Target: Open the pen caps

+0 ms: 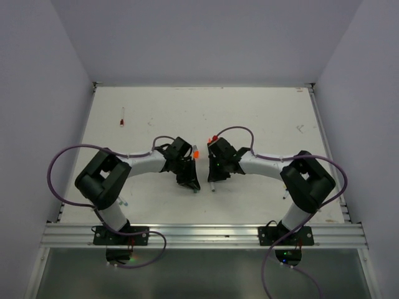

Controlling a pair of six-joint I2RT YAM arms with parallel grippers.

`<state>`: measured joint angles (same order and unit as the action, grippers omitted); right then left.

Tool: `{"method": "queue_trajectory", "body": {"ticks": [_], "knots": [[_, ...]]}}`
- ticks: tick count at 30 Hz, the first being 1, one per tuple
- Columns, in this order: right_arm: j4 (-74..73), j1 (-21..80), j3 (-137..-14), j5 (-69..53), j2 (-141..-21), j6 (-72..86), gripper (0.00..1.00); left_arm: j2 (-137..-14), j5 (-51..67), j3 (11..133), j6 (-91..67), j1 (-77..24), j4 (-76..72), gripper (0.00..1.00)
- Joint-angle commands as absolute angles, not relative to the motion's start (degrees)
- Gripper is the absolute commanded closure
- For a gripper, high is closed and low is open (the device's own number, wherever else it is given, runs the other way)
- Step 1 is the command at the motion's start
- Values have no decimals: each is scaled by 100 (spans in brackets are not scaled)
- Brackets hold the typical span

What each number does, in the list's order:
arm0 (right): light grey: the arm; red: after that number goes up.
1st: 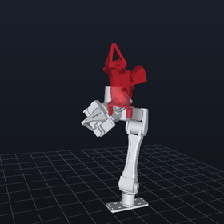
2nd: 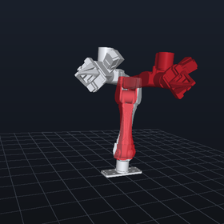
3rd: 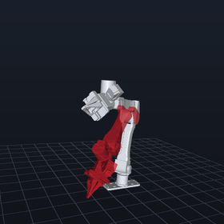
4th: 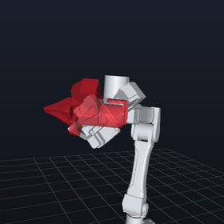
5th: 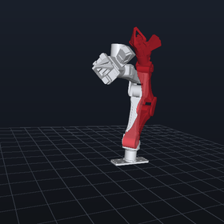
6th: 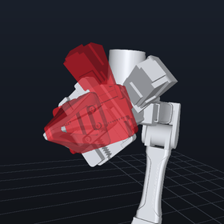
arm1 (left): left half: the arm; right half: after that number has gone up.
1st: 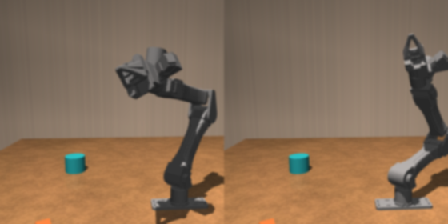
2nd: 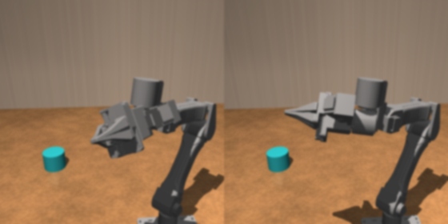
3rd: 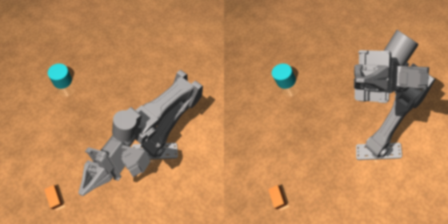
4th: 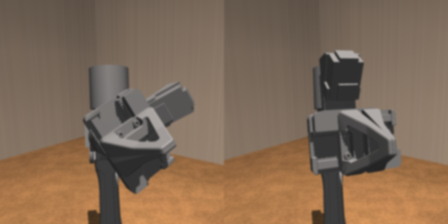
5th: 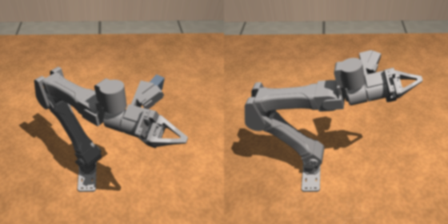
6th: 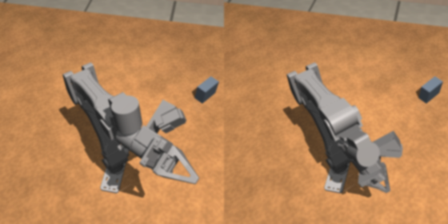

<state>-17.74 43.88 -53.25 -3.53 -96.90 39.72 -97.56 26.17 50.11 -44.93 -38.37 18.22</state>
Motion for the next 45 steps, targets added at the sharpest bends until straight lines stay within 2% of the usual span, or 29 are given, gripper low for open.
{"method": "queue_trajectory", "body": {"ticks": [1, 7, 12, 16, 19, 22, 29, 35, 38, 45], "knots": [[-1705, 4430, -5133, -18, -9800, 4131, 82, -9887, 2225, 4975, -4439, -3867, 1827, 100], [-1942, 4438, -5028, 263, -9730, 4201, 80, -10063, 1891, 5010, -4263, -3867, 2118, 98], [-2083, 4482, -4983, 413, -9703, 4096, 71, -10239, 1679, 5054, -4131, -3867, 2381, 94], [-2074, 4491, -4922, 413, -9694, 4087, 65, -10239, 1661, 4957, -4052, -3867, 2382, 79], [-2004, 4491, -4878, 343, -9703, 4104, 63, -10231, 1635, 4896, -4025, -3867, 2382, 74], [-1969, 4491, -4887, 317, -9686, 4104, 62, -10152, 1556, 4860, -3990, -3858, 2391, 63], [-2345, 4491, -5333, 413, -9422, 4008, 60, -9950, 1477, 4702, -3946, -3736, 2356, 55], [-3320, 4386, -6186, 887, -9027, 3929, 53, -9581, 1258, 4877, -3727, -3656, 2662, 47], [-3664, 3948, -6406, 923, -8623, 3885, 51, -9282, 1038, 5150, -3578, -3647, 2935, 43], [-4508, 1848, -6732, 694, -8104, 3306, 51, -8816, 1106, 5581, -3331, -3639, 2901, 40]]}}
